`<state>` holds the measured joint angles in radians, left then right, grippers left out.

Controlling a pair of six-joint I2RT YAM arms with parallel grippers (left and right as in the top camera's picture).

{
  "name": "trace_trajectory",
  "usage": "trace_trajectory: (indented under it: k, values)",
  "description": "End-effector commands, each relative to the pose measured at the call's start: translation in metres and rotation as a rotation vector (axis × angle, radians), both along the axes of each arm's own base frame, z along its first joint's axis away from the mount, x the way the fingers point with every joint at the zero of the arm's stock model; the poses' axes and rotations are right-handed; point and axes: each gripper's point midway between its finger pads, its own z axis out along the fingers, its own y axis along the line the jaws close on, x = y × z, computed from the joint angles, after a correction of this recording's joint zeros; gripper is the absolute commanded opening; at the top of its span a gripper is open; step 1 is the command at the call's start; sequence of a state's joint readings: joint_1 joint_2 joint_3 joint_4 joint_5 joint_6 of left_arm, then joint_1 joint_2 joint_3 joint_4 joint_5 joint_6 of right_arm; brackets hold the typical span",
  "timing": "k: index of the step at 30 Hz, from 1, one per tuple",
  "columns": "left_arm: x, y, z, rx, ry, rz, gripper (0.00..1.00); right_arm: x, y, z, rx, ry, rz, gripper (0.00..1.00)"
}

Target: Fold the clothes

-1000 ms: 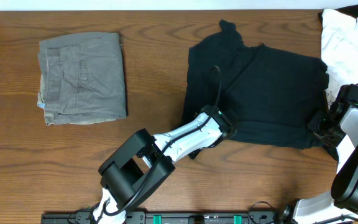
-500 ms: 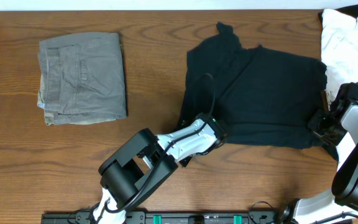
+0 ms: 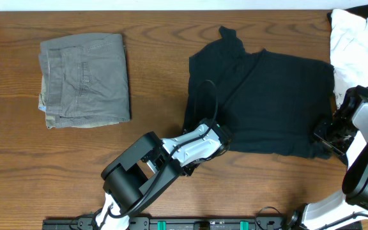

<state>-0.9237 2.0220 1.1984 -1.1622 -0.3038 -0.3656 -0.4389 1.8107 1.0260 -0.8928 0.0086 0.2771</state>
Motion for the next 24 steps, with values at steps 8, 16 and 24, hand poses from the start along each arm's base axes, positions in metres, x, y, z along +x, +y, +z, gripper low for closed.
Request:
trace_trajectory:
  k: [8, 16, 24]
  values:
    - [0.045, -0.029, 0.054, -0.156, -0.120, 0.064, 0.47, 0.012, 0.004, 0.012, 0.026, 0.016, 0.024, 0.59]
    - [0.109, -0.051, 0.096, -0.411, -0.358, 0.156, 0.56, 0.038, 0.014, 0.043, 0.090, -0.108, 0.016, 0.65]
    - [0.187, -0.118, 0.106, -0.806, -0.470, -0.005, 0.34, 0.073, 0.003, 0.094, 0.012, -0.289, 0.069, 0.64]
